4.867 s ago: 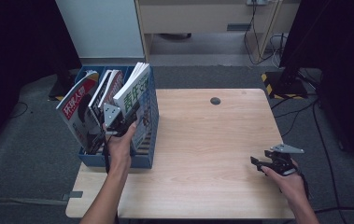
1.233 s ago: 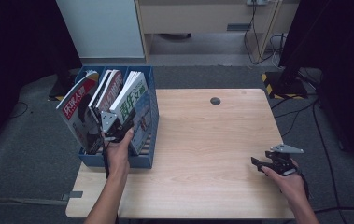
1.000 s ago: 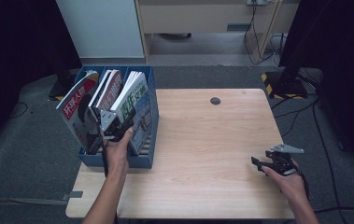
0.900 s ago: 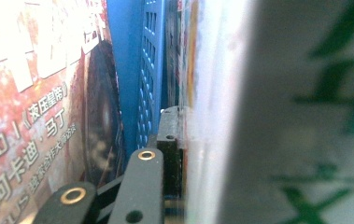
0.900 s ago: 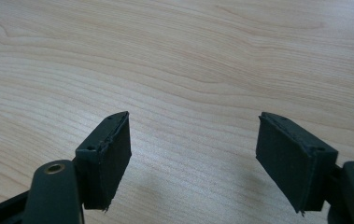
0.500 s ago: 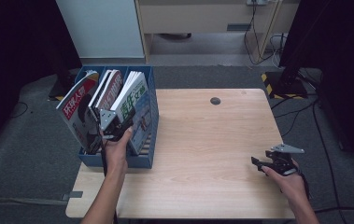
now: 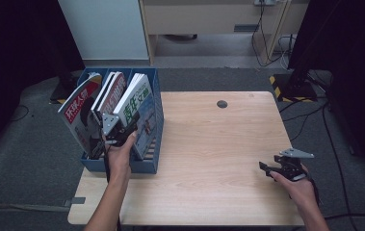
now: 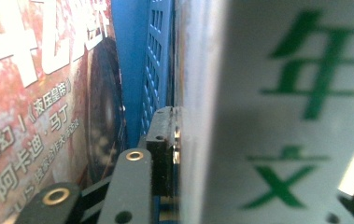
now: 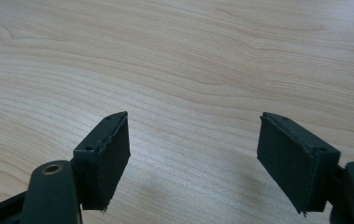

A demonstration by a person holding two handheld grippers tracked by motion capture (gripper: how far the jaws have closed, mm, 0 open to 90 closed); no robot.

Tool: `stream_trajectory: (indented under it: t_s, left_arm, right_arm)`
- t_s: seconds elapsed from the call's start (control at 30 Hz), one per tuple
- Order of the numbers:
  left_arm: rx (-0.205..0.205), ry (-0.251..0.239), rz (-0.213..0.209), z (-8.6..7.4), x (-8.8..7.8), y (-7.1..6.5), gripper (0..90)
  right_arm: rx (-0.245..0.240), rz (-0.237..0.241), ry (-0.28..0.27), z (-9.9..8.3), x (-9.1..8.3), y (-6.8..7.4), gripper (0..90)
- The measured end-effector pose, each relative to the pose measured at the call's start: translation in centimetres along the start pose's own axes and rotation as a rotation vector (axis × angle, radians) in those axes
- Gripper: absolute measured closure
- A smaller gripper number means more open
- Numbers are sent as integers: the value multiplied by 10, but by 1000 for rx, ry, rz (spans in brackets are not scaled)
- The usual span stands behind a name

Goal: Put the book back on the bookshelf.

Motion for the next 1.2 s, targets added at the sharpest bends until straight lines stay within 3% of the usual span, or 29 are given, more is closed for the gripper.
stream_trajectory:
  t_s: [0.4,0.5,0.77,0.97,1.2]
  left_arm:
    - [-17,-5,-2,-7,-16,1,583]
    - [3,-3,2,-9,-21,-2,569]
    - [14,-16,11,-12,-39,-5,556]
    - [-3,-13,18,-18,-47,-5,539]
    - [20,-7,26,-24,-55,-7,525]
  right_arm:
    - [-15,5,3,2,0,8,242]
    - [-21,7,6,3,-1,11,237]
    - [-42,20,2,6,-1,18,222]
    - [-48,26,9,7,-1,21,212]
    - [-60,27,8,9,-1,22,203]
Point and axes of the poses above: each handheld gripper's, and its own axes: x roughly forward along the jaws, z roughly out of its top, y roughly to its left, the point moved 4 cm from there along x, roughly forward along the jaws, and after that the axes turned 9 degrees about y, right-handed, at the moved point
